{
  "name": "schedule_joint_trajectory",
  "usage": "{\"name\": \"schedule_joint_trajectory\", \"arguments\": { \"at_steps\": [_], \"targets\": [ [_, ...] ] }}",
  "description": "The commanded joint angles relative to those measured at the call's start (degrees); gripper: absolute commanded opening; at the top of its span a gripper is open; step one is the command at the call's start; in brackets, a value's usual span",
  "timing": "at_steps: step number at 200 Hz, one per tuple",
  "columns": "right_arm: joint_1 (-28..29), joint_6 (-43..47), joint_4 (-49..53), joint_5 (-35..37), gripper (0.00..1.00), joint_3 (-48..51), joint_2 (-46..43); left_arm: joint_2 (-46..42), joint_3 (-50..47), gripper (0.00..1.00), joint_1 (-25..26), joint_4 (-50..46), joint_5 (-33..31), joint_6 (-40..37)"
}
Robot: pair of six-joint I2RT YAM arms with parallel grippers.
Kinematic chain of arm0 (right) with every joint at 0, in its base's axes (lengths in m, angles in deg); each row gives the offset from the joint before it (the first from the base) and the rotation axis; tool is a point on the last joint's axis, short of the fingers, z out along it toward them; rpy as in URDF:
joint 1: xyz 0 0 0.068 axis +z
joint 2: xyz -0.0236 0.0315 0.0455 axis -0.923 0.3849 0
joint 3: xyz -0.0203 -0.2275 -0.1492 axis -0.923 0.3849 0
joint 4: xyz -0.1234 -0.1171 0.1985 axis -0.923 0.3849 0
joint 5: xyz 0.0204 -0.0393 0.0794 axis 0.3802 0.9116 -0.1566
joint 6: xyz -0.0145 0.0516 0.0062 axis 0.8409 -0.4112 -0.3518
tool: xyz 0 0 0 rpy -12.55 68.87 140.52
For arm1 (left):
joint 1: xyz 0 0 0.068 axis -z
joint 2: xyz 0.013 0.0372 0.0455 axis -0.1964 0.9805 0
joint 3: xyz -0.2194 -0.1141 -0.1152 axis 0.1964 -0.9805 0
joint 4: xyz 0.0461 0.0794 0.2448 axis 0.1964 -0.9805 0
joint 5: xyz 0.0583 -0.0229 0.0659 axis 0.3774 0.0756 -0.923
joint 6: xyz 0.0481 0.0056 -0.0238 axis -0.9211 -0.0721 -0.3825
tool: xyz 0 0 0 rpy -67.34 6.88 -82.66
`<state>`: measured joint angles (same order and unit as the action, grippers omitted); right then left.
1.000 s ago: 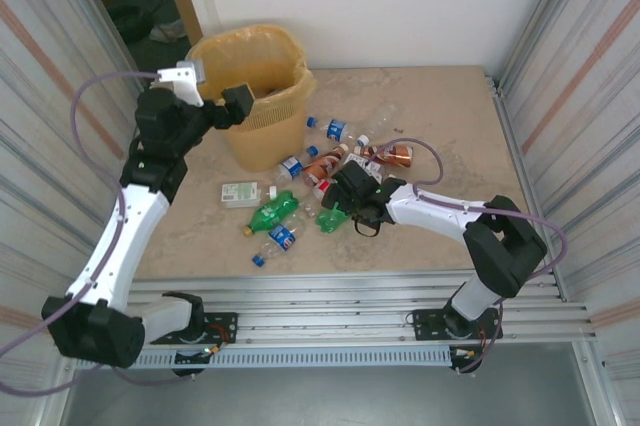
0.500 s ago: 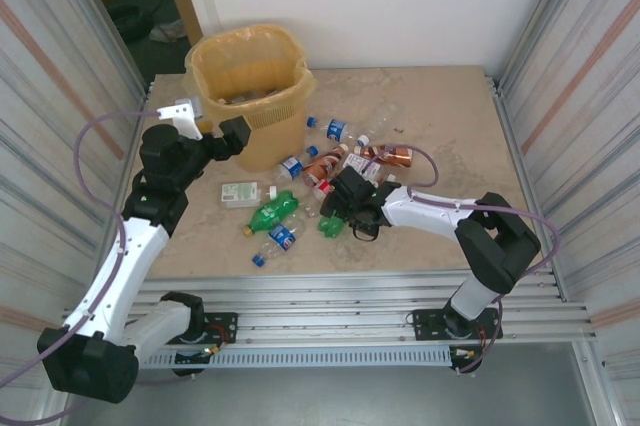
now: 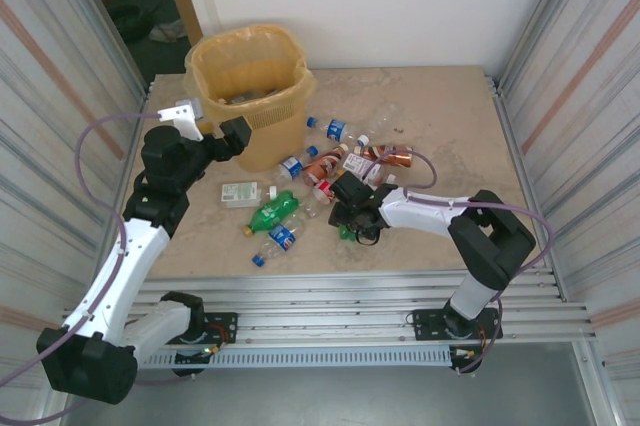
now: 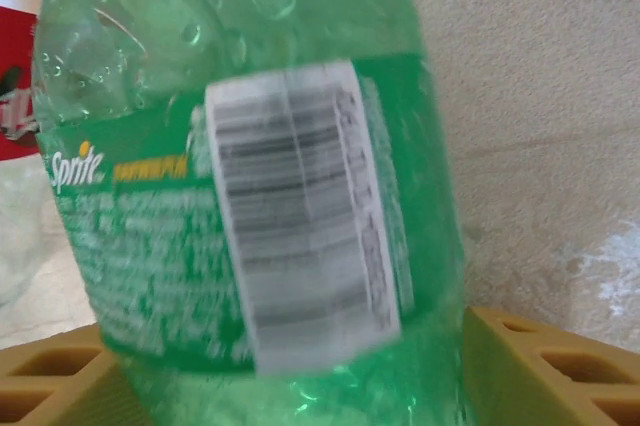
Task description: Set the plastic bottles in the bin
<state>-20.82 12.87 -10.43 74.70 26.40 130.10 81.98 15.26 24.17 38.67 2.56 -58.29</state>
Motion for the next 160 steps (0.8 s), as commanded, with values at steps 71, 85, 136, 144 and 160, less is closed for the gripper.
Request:
{"name": "schedule_joint_trajectory", "arguments": {
  "at_steps": [71, 85, 136, 144, 160],
  "targets": [
    [0.48, 5.37, 4.85, 2.73, 0.46, -2.98, 2.07, -0.05, -0.38, 0.99, 0.32, 1.77, -0.76, 0.62],
    [0.67, 5.89, 5.61, 3.84, 0.40, -3.05, 1.15, 0.08, -0.24, 0.99, 0.34, 1.77, -0.54, 0.70],
    [2.69, 9.97, 6.14, 10.69, 0.19, -2.65, -5.77, 0.37, 0.38, 0.99, 0.51, 1.89, 0.44, 0.94],
    [3.42, 11.41, 5.21, 11.94, 0.18, -2.52, -7.41, 0.48, 0.54, 0.99, 0.67, 1.85, 0.79, 0.93],
    [4.92, 14.93, 2.06, 13.98, 0.18, -1.71, -11.08, 0.99, 1.20, 0.99, 1.27, 1.53, 1.81, 0.86]
  ]
}}
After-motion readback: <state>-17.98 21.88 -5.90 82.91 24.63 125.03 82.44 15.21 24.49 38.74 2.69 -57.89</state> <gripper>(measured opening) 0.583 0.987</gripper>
